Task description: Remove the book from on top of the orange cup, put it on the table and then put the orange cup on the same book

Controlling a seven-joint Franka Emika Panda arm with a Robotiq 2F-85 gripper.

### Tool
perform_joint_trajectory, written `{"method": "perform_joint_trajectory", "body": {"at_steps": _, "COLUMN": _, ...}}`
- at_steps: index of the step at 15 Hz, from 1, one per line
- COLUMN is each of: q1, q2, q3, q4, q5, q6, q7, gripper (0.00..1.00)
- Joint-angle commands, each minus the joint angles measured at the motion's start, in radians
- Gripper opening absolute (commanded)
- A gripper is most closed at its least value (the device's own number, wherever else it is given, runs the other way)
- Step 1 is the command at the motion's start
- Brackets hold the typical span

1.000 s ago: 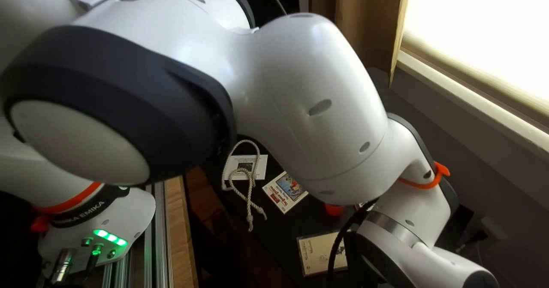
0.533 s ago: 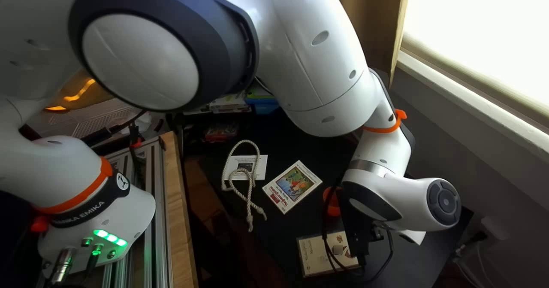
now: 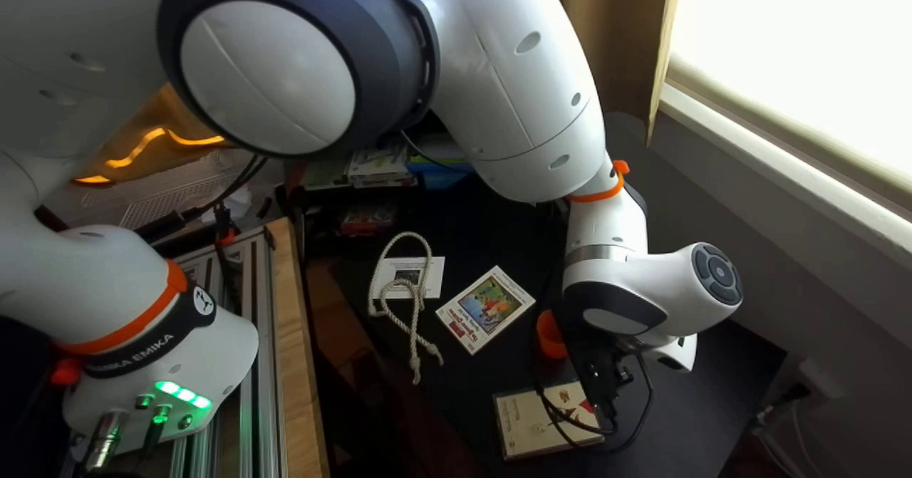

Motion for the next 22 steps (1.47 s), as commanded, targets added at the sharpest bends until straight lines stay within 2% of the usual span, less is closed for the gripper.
{"method": "perform_joint_trajectory", "body": {"at_steps": 1, "q1": -0.028, "q2": 0.006, "q3": 0.033, "q4": -0.034, "q5": -0.059, "q6": 0.082, "q7": 0.006, "gripper": 1.00}}
{"method": "perform_joint_trajectory", "body": {"at_steps": 5, "q1": -0.052, "q2": 0.030, "q3": 0.081, "q4": -0.044, "q5": -0.066, "q6": 0.184, "q7": -0.002, "gripper": 1.00}}
{"method": "perform_joint_trajectory", "body": {"at_steps": 8, "q1": -0.065, "q2": 0.051, "q3": 0.108, "q4": -0.037, "q5": -0.083, "q6": 0.215, "q7": -0.002, "gripper": 1.00}}
{"method": "perform_joint_trajectory", "body": {"at_steps": 9, "q1": -0.068, "q2": 0.058, "q3": 0.114, "q4": -0.033, "q5": -0.090, "q6": 0.215, "q7": -0.003, "gripper": 0.97}}
{"method": "perform_joint_trajectory", "body": {"at_steps": 10, "q1": -0.070, "q2": 0.062, "q3": 0.116, "q4": -0.032, "q5": -0.096, "q6": 0.212, "q7": -0.002, "gripper": 0.79}}
{"method": "perform_joint_trajectory", "body": {"at_steps": 13, "q1": -0.071, "q2": 0.071, "q3": 0.112, "q4": -0.029, "q5": -0.121, "q6": 0.200, "q7": 0.002, "gripper": 0.63}}
{"method": "perform_joint_trajectory", "body": {"at_steps": 14, "q1": -0.073, "q2": 0.072, "q3": 0.111, "q4": -0.030, "q5": -0.127, "q6": 0.199, "q7": 0.004, "gripper": 0.53}}
{"method": "perform_joint_trajectory", "body": {"at_steps": 20, "q1": -0.091, "q2": 0.063, "q3": 0.118, "q4": -0.041, "q5": -0.143, "q6": 0.196, "q7": 0.000, "gripper": 0.08}}
{"method": "perform_joint_trajectory", "body": {"at_steps": 21, "q1": -0.092, "q2": 0.059, "q3": 0.117, "q4": -0.044, "q5": -0.146, "q6": 0.194, "q7": -0.001, "gripper": 0.02}}
{"method": "perform_joint_trajectory", "body": {"at_steps": 22, "q1": -0.099, "q2": 0.055, "q3": 0.123, "q4": -0.046, "q5": -0.146, "q6": 0.190, "q7": -0.006, "gripper": 0.00}}
